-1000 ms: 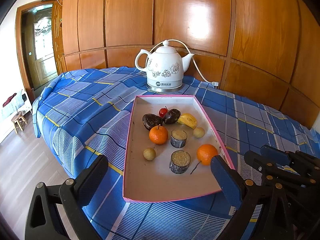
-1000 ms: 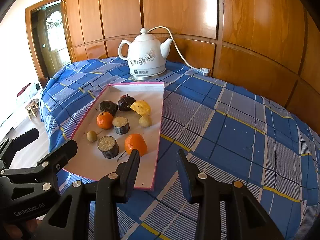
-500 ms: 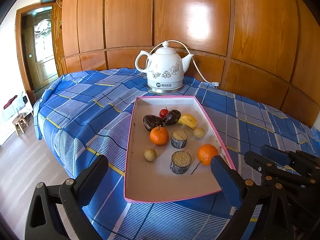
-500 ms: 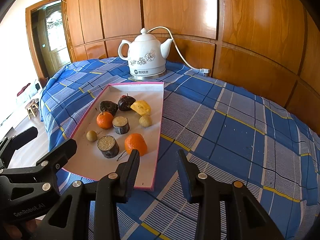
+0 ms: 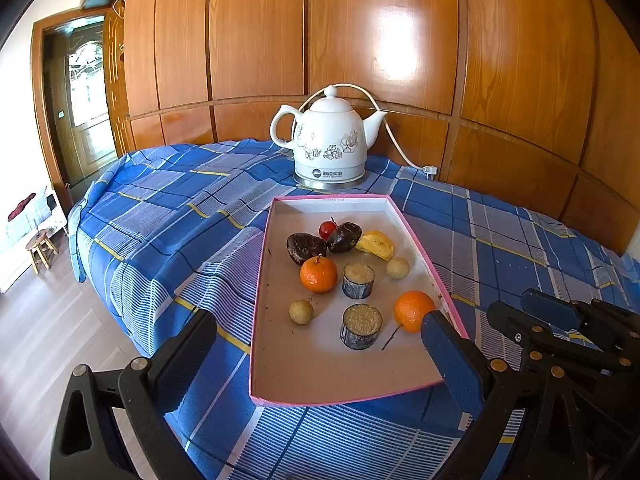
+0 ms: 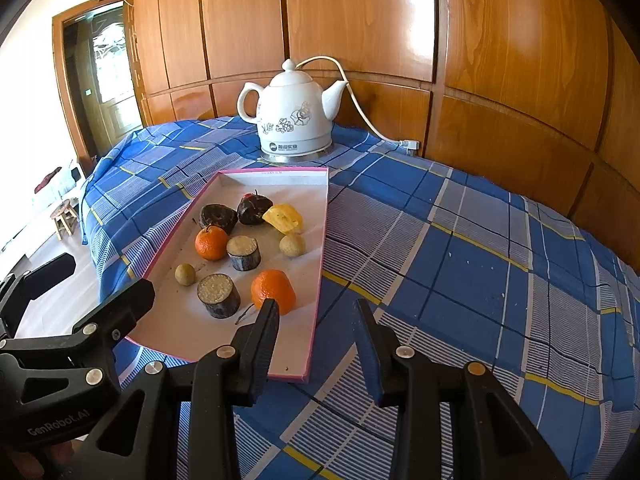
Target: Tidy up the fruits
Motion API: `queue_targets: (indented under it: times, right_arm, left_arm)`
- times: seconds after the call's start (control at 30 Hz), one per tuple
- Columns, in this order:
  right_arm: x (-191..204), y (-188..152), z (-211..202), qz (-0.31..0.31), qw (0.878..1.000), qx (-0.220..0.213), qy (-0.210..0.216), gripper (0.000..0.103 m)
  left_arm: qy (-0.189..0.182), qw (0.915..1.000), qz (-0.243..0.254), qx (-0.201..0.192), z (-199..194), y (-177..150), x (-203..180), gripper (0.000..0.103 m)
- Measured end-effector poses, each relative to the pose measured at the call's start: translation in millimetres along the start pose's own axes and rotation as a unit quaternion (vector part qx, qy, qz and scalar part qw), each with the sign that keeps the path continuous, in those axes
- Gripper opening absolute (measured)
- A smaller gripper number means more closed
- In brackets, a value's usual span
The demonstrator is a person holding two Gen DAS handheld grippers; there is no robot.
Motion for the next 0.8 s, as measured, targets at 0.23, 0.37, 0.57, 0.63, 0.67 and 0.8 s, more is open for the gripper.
queue_targets:
  times: [0.23, 0.37, 0.57, 0.63, 0.67, 0.8]
  right_arm:
    - [0.8, 0.2, -0.2, -0.002, 1.000, -0.001, 0.000, 0.038]
    - [1.0, 0.2, -0.4, -0.001, 1.000, -0.001, 0.000, 0.038]
    - [1.2, -0.3, 0.2, -0.002, 1.000, 0.001, 0.000, 0.038]
    - [1.5, -0.6, 0.3, -0.002, 1.000, 0.001, 0.000, 0.038]
    - [1.5, -0.6, 0.5, -0.003, 1.000, 0.001, 0.000, 0.038]
    - [1.3, -0.7, 0.4, -0.002, 1.000, 0.001, 0.001, 0.038]
  left_arm:
    - [0.001, 1.0000, -0.002, 0.000, -1.0, 0.6, 1.2, 0.103]
    - [0.001, 1.0000, -0.002, -0.001, -1.3, 1.1, 1.5, 0.103]
    - [0.001, 1.0000, -0.002, -0.001, -1.5, 1.4, 1.5, 0.103]
    - [0.000, 1.0000, -0.002, -0.001, -1.4, 1.2, 1.6, 0.103]
    - [0.001, 1.0000, -0.002, -0.001, -1.3, 1.2, 1.7, 0.103]
    - [0.000, 1.0000, -0.003, 0.001, -1.0, 1.6, 1.5, 0.103]
Point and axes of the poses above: each gripper's, at about its wrist camera, not at the fingertips, and z roughly the way its jaws point, x to its left, y to its top, the point moved 6 cm from there along z, roughly the way its jaws point, and after that the axes turned 11 degrees about y, right-handed, at the moved point
